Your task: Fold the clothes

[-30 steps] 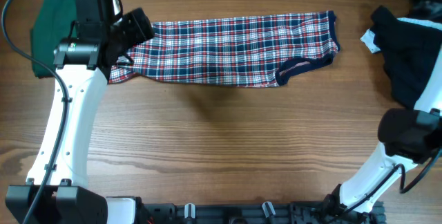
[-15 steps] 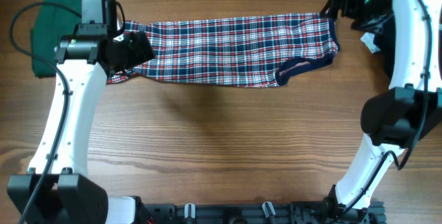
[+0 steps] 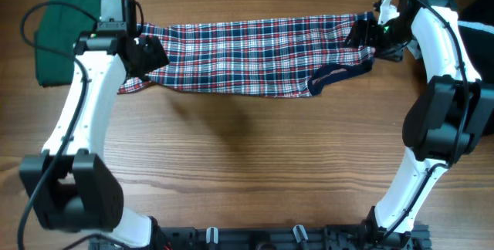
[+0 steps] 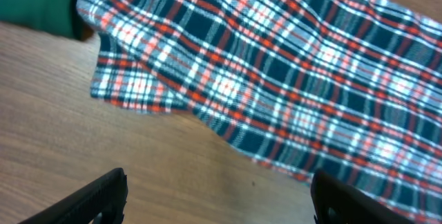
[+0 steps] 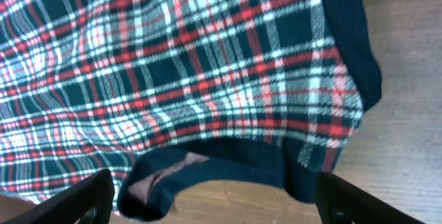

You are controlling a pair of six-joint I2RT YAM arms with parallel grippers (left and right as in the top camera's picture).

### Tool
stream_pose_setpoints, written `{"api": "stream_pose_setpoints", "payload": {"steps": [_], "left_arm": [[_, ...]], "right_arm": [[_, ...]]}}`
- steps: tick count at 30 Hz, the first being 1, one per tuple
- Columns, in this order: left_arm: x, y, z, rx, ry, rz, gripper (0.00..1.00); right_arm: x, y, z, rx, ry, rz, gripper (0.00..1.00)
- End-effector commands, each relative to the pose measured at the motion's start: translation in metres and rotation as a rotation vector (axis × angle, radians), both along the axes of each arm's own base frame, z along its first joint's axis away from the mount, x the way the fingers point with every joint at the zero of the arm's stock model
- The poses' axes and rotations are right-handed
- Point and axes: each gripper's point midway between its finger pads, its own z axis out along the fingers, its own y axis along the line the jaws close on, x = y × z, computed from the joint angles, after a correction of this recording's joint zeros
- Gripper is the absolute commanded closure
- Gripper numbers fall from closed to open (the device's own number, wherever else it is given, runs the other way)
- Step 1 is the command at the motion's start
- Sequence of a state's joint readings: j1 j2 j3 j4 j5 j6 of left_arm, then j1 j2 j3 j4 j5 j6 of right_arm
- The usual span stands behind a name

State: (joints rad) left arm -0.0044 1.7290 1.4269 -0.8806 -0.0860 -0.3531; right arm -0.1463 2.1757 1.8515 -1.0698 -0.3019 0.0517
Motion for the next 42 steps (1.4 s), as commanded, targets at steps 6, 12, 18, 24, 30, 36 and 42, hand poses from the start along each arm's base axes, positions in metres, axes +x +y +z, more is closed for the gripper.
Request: {"api": "stream_pose_setpoints", "payload": {"steps": [6,12,18,24,30,36,42], "left_arm": [[0.014,0.017,-0.069,0.035,0.119,0.041,0.17],[-0.001,0.031,-0.088,0.019,0.206,0.115,0.25],[-0.027,0.044,-0.092,0.002,0.299,0.202,0.32],[-0.037,0.042,-0.093,-0.015,0.341,0.205,0.34],[-0.042,0.042,-0.093,-0.015,0.360,0.206,0.37],[-0.047,0.041,-0.101,-0.016,0.371,0.209,0.36],[-0.032,0.043,-0.103,-0.016,0.306,0.209,0.35]], "right_arm": [[-0.003,-0.011,-0.008,-0.065,0.030,-0.042,0.10],[-0.004,-0.014,-0.009,-0.078,0.042,-0.076,0.16],[-0.001,-0.020,-0.010,-0.110,0.037,-0.100,0.39],[-0.008,-0.036,-0.013,-0.195,0.074,-0.147,0.49],[-0.014,-0.043,-0.015,-0.232,0.102,-0.178,0.49],[-0.028,-0.040,-0.031,-0.219,0.159,-0.225,0.48],[-0.040,-0.032,-0.056,-0.181,0.194,-0.230,0.48]]}}
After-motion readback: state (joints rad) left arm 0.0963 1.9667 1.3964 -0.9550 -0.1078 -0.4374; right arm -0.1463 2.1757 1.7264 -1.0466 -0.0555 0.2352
